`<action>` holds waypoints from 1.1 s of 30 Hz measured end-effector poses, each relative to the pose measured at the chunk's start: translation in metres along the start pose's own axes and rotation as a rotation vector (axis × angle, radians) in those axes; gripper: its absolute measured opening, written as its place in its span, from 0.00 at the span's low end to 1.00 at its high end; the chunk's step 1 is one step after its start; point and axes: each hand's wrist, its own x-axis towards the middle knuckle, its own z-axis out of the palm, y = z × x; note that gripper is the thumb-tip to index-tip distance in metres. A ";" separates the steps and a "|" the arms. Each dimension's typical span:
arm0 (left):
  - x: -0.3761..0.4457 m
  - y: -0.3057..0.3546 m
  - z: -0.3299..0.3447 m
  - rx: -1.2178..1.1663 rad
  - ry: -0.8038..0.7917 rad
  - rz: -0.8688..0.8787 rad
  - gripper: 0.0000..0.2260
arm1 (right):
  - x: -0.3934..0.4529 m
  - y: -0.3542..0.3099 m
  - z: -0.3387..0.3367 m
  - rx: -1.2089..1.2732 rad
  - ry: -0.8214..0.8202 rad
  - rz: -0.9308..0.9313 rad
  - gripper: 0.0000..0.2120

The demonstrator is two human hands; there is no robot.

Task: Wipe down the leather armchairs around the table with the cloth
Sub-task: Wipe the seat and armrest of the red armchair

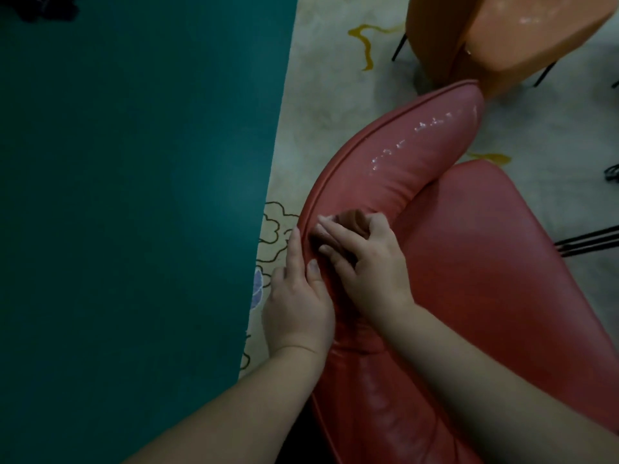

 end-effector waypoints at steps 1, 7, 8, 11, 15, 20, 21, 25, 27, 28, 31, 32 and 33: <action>0.000 0.000 0.000 -0.011 -0.003 -0.003 0.24 | 0.006 0.000 0.000 -0.040 -0.009 -0.018 0.17; 0.001 0.001 0.001 -0.044 -0.012 -0.013 0.23 | 0.040 0.013 0.006 -0.071 0.170 0.234 0.17; 0.000 0.001 0.001 -0.045 -0.015 -0.011 0.23 | 0.028 0.011 0.007 -0.057 0.181 0.219 0.17; 0.001 0.001 0.001 -0.050 -0.024 -0.012 0.23 | -0.006 0.001 0.004 -0.025 0.132 0.114 0.17; 0.001 0.002 0.000 -0.053 -0.020 -0.018 0.24 | 0.021 0.007 0.000 -0.075 0.058 0.039 0.17; 0.001 0.004 0.000 -0.002 -0.023 -0.036 0.23 | 0.053 0.014 0.005 -0.141 0.158 0.235 0.17; 0.001 0.005 -0.001 0.017 -0.034 -0.044 0.23 | 0.044 0.011 0.006 -0.118 0.164 0.232 0.17; 0.001 0.007 -0.006 0.081 -0.079 -0.054 0.23 | 0.022 0.010 0.000 -0.058 0.096 0.183 0.18; 0.004 0.009 -0.009 0.117 -0.091 -0.054 0.23 | 0.031 0.014 -0.003 -0.057 0.083 0.197 0.18; 0.009 0.012 -0.011 0.140 -0.090 -0.035 0.23 | 0.035 0.014 -0.004 -0.051 0.090 0.202 0.18; 0.042 0.024 -0.013 0.155 -0.112 0.052 0.23 | 0.041 0.018 -0.004 -0.004 0.156 0.236 0.18; 0.059 0.031 -0.012 0.147 -0.145 0.082 0.23 | 0.041 0.022 -0.004 0.022 0.190 0.262 0.17; 0.076 0.039 -0.010 0.142 -0.189 0.109 0.22 | 0.042 0.026 -0.006 0.055 0.224 0.294 0.17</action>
